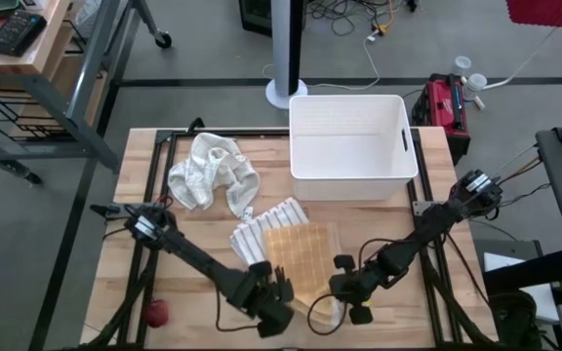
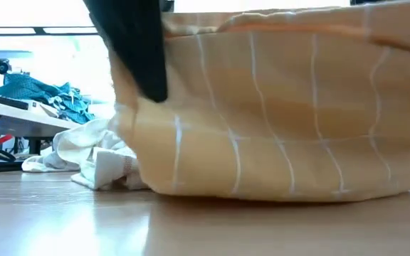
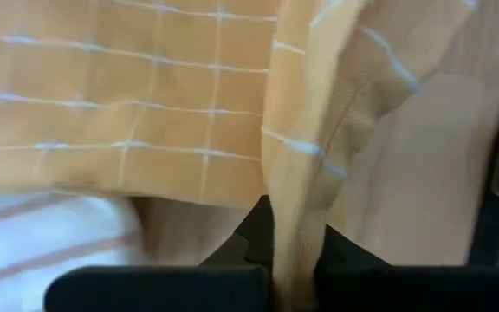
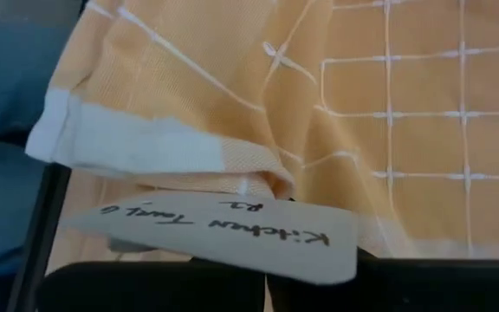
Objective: Fold towel
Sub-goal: Fold the yellow squared towel
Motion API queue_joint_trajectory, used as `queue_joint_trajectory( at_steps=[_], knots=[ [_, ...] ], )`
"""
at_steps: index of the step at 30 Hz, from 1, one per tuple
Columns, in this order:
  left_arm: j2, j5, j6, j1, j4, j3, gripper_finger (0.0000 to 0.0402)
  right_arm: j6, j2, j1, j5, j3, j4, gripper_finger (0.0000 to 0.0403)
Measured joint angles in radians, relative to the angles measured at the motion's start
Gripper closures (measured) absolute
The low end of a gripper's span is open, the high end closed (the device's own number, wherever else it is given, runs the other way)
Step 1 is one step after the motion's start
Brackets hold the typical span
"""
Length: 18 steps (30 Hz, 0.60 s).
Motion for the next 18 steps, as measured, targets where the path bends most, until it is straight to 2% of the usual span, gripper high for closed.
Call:
queue_joint_trajectory(
  at_steps=[3,9,18],
  knots=[
    [-0.021,-0.001,0.036,0.022,-0.013,0.0,0.0401,0.003,-0.028,-0.003,0.021,-0.001,-0.023,0.0403],
    [-0.054,-0.007,0.088,0.051,-0.02,0.0,0.0401,0.029,-0.134,-0.018,0.159,0.0,-0.188,0.0403],
    [-0.064,-0.014,0.141,0.154,-0.024,-0.001,0.0401,0.034,-0.198,-0.114,0.178,0.0,-0.305,0.0403]
  ],
)
